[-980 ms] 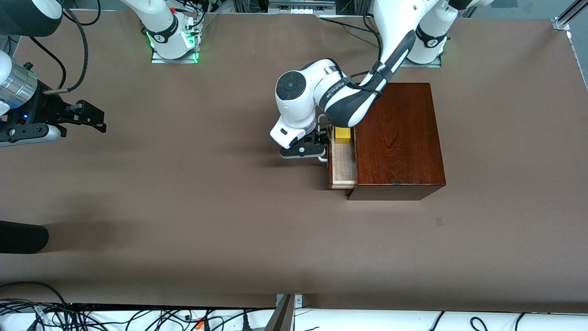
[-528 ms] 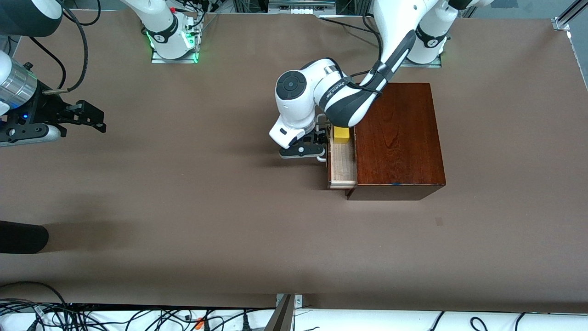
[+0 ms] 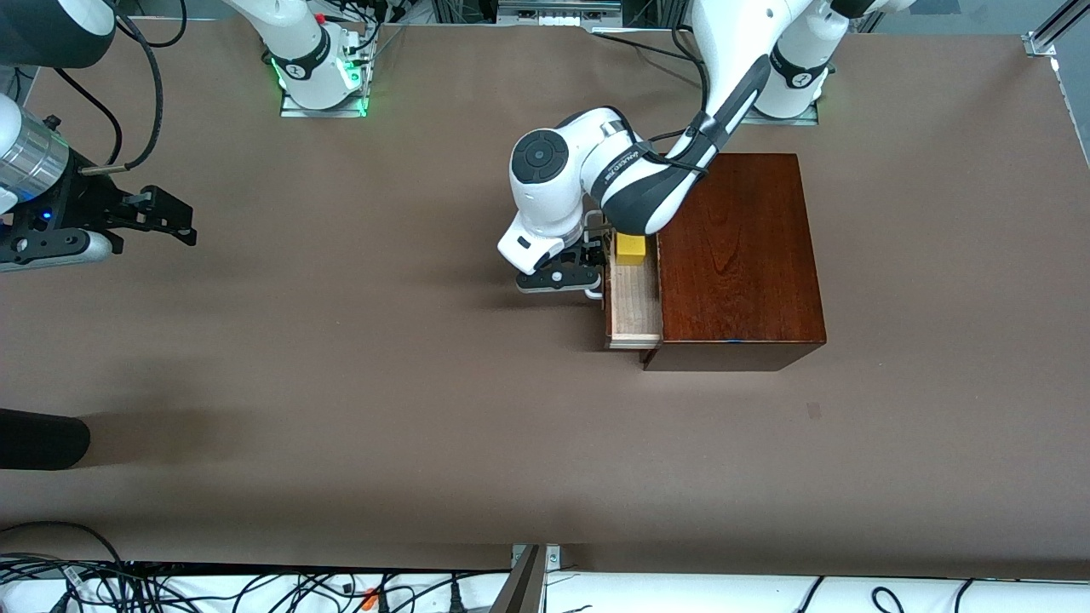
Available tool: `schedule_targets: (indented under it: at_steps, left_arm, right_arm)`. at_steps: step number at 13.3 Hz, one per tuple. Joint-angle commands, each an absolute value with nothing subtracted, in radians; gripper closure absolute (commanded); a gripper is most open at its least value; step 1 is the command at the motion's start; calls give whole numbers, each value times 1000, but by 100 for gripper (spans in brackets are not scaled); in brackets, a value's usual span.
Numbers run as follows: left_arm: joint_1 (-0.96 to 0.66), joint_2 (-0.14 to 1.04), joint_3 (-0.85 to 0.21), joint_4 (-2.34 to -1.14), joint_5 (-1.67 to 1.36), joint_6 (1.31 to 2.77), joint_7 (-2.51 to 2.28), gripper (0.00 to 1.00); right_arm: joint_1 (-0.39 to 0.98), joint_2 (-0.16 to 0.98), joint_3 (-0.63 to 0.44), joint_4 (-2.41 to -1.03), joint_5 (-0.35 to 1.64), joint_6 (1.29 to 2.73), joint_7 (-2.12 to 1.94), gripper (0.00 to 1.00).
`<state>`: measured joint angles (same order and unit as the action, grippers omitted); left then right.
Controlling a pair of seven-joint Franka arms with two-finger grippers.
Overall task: Open drawer, take yellow block, close drawer
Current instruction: 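Pull the drawer out of the box with the left gripper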
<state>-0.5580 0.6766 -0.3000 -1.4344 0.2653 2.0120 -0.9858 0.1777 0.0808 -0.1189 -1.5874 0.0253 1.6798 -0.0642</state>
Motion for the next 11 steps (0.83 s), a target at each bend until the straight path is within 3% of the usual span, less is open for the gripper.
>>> schedule_targets:
  at_steps: [1, 11]
  left_arm:
    - [-584, 718, -337, -1371, 161, 2080, -1025, 0]
    - [-581, 709, -337, -1371, 167, 2079, -1011, 0]
  right_arm:
    - [173, 83, -120, -1575, 44, 1671, -60, 0]
    - [173, 83, -118, -1574, 54, 1674, -60, 0]
